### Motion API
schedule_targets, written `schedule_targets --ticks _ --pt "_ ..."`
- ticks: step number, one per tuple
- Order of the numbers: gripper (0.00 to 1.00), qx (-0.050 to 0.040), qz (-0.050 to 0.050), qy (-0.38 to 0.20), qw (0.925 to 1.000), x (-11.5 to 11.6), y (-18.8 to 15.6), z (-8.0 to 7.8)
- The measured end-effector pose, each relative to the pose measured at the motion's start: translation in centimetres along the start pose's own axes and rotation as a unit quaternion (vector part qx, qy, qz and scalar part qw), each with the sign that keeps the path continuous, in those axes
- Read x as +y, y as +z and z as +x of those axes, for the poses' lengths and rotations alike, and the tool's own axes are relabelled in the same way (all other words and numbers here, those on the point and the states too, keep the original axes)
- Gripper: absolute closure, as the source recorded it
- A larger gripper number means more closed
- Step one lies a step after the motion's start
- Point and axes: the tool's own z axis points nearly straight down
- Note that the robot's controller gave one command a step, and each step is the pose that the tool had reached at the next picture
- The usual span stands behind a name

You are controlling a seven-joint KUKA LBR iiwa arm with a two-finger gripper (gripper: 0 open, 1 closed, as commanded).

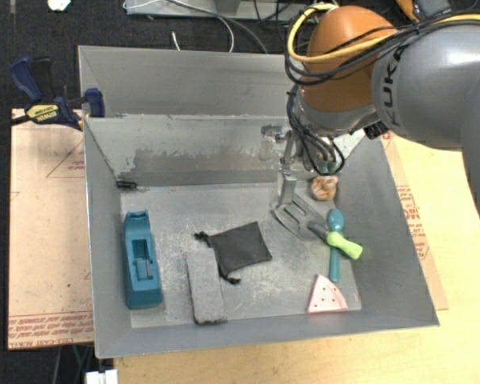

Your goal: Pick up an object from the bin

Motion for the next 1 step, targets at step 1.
schedule_targets --ticks 1 --pt "0.00 -0.0004 0.000 -0.154 0.9881 4.01 4.56 5.70"
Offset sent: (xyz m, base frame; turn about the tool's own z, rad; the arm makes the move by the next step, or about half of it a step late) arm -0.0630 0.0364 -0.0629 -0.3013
